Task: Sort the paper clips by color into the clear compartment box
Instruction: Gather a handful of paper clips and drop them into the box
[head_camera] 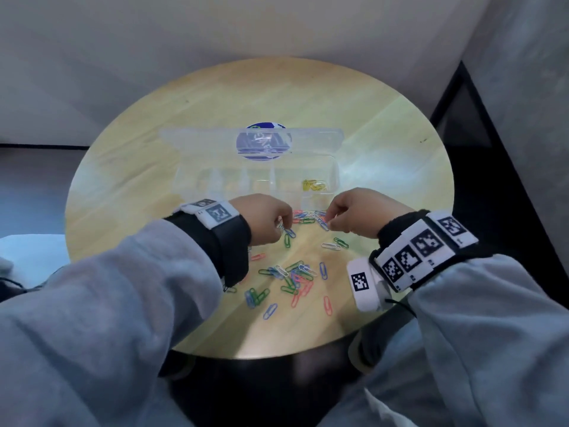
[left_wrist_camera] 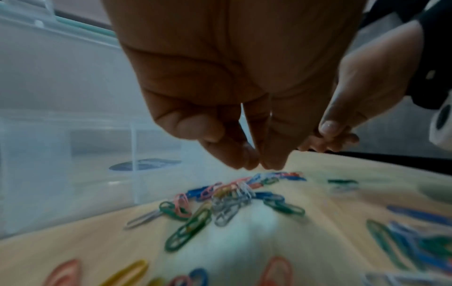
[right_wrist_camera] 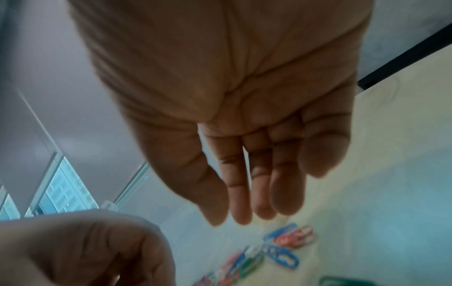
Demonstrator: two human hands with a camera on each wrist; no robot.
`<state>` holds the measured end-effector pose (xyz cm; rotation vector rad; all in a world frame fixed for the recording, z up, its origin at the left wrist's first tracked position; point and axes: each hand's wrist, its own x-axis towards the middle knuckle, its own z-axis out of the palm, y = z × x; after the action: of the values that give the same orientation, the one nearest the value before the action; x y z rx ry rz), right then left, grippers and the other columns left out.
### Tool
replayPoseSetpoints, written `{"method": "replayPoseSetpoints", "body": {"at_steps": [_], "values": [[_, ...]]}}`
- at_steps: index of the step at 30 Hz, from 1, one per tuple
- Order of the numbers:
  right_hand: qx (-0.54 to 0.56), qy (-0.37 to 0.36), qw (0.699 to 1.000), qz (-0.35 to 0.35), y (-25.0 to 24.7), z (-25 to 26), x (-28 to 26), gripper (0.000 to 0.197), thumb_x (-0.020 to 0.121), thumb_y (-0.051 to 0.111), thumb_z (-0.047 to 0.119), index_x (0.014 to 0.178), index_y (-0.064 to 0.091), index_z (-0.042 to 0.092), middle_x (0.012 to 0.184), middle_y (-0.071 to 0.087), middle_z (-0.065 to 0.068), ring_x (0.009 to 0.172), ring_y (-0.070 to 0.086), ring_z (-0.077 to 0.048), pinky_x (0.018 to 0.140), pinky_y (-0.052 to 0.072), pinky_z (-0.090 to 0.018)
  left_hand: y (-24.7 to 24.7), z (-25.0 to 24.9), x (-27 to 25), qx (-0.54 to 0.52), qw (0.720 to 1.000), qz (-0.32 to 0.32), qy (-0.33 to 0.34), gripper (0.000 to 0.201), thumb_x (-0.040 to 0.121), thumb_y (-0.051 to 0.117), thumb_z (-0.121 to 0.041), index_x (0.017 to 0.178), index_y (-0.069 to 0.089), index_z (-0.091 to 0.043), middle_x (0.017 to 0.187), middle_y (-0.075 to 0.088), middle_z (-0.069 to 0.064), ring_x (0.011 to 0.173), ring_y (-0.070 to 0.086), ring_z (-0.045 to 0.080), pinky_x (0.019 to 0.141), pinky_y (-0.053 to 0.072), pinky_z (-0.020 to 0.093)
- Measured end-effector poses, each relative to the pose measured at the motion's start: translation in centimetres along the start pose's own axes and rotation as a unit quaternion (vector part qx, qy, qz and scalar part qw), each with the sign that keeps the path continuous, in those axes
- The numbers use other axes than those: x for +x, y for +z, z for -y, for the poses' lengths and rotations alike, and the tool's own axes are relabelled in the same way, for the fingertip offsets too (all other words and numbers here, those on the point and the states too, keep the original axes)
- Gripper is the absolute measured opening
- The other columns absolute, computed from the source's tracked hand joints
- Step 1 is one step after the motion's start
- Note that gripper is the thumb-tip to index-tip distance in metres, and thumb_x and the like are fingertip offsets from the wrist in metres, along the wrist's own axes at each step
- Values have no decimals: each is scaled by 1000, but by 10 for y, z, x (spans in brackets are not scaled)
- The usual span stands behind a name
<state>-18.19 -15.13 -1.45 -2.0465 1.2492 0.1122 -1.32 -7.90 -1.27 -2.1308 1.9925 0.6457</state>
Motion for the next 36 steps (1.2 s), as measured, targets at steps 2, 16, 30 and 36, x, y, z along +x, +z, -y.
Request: {"method": "replayPoseSetpoints", "body": {"at_steps": [2, 16, 30, 36], "values": [[-26, 3, 1000, 6, 7, 1, 4, 12, 85, 60, 15, 94, 67, 18, 70, 50, 12, 67, 49, -7, 54, 35, -19, 5, -1, 4, 29, 1000, 8, 7, 31, 88, 50, -16, 115, 60, -28, 93, 49, -6, 95, 52, 19, 72, 33, 23], [-83, 20, 996, 26, 24, 5, 14, 10, 85, 55, 8, 91, 61, 14, 71, 48, 5, 81, 52, -20, 51, 34, -21, 21, 2, 29, 70, 997, 14, 6, 12, 84, 53, -17, 85, 54, -29, 90, 54, -6, 85, 51, 19, 64, 34, 27], [-178, -22, 981, 71, 30, 13, 13, 19, 85, 58, 12, 69, 48, 15, 88, 54, -4, 81, 48, -21, 49, 30, -20, 24, 7, 28, 54, 998, 15, -5, 10, 86, 55, -20, 79, 48, -24, 88, 52, -6, 81, 48, 17, 49, 26, 23], [-11, -40, 998, 52, 20, 11, 8, 15, 82, 58, 7, 82, 53, 21, 69, 50, 5, 64, 53, -17, 58, 42, -26, 17, 8, 15, -97, 995, 9, 12, 23, 78, 58, -14, 62, 44, -23, 64, 47, -9, 61, 44, 11, 52, 32, 22]]}}
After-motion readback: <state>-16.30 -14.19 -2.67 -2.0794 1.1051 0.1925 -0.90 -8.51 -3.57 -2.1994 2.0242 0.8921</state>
